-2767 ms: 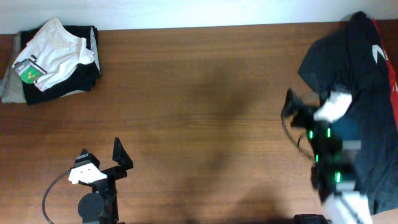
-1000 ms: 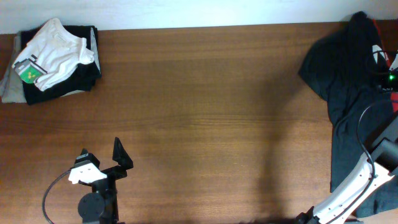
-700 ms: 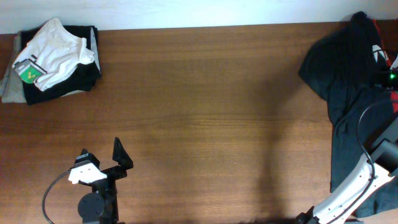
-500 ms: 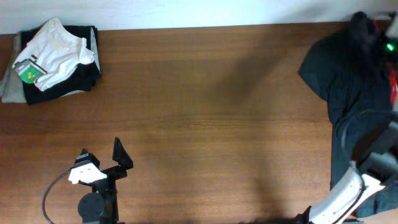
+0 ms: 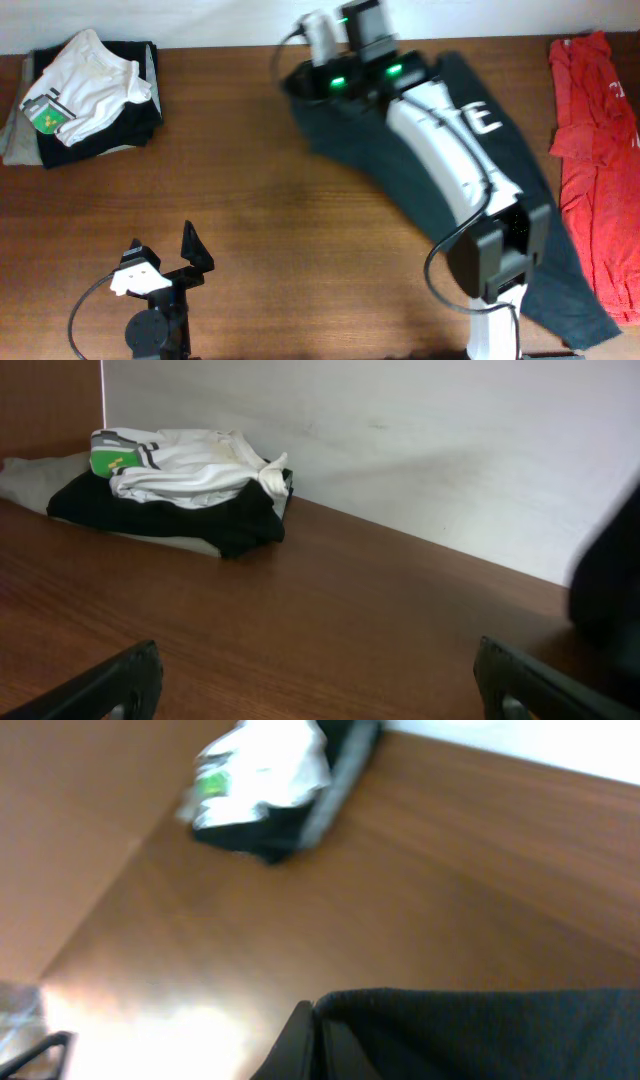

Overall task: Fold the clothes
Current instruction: 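Drag the green NIKE shirt to table center and release it, then reach the left gripper to the shirt's left sleeve and grasp it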

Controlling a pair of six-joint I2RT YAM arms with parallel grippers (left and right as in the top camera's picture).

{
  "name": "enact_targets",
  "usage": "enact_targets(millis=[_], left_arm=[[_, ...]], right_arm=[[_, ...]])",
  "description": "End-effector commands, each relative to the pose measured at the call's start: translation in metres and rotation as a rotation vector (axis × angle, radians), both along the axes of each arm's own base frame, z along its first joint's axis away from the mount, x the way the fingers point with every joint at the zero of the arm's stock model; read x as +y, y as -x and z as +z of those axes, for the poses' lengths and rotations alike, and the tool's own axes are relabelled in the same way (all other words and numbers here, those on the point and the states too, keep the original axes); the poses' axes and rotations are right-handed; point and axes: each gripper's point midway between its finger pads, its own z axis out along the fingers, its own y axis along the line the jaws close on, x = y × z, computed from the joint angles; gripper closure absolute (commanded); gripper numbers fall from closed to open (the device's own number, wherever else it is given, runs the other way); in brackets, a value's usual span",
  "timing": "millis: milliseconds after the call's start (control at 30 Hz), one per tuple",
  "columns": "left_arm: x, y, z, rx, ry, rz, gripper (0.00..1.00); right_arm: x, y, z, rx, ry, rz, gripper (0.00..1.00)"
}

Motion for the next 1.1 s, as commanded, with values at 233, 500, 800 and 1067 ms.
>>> enact_targets(millis=[233, 500, 800, 1067], left_arm=[[0.001, 0.000, -0.001, 0.003, -0.012, 0.006, 0.01], [0.001, 0.000, -0.001, 0.003, -0.012, 0.006, 0.01], [0.001, 0.000, -0.001, 0.003, -0.012, 0.006, 0.01], [0.001, 0.000, 0.000, -0.002, -0.012, 0.006, 0.01]], right_arm=[[0.051, 0.035, 0.003, 0.045, 0.008, -0.030, 0.64], [-0.117, -0.030, -0.035, 0.259, 0.108, -0.354, 0.01], [-0.343, -0.029, -0.065, 0.530, 0.111, -0.782, 0.01], [-0.381, -0.025, -0.066, 0.552, 0.093, -0.857, 0.01]])
